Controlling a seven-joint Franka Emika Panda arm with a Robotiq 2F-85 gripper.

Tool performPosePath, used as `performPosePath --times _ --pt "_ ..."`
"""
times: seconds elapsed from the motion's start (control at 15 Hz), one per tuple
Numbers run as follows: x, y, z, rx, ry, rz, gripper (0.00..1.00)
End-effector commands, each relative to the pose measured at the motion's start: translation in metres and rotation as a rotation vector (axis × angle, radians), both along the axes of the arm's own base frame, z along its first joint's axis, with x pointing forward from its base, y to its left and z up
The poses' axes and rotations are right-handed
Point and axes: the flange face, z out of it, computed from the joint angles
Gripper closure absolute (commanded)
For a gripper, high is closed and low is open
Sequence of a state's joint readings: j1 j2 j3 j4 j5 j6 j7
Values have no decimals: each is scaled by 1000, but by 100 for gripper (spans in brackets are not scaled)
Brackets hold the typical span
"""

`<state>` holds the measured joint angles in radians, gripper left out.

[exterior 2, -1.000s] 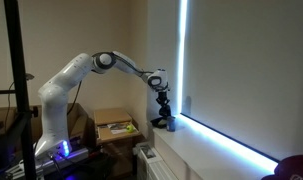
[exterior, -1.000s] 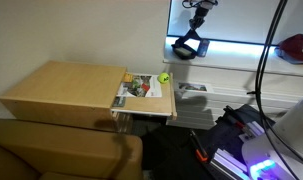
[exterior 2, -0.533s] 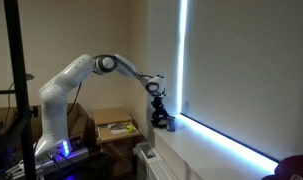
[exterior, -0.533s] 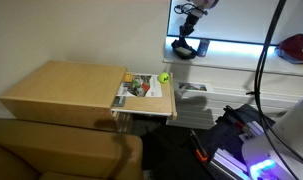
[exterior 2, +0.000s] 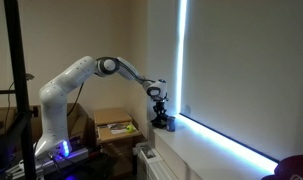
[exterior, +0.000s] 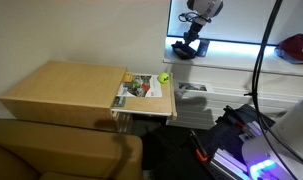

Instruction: Move the sock from the drawer to the white table.

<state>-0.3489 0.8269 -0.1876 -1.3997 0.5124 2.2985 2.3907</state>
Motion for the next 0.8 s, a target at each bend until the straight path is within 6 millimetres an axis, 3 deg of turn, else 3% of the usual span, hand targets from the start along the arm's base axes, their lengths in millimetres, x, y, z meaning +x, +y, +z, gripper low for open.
performPosePath --times 0.0,0.2,0.27,0.4,0.73 --pt "-1 5 30 -6 -100 7 41" --pt "-6 4 75 -74 -157 7 21" --pt "-16 1 98 -94 -161 6 13" --pt "-43 -24 129 -104 -166 22 2" --pt "-118 -49 217 -53 -315 223 0"
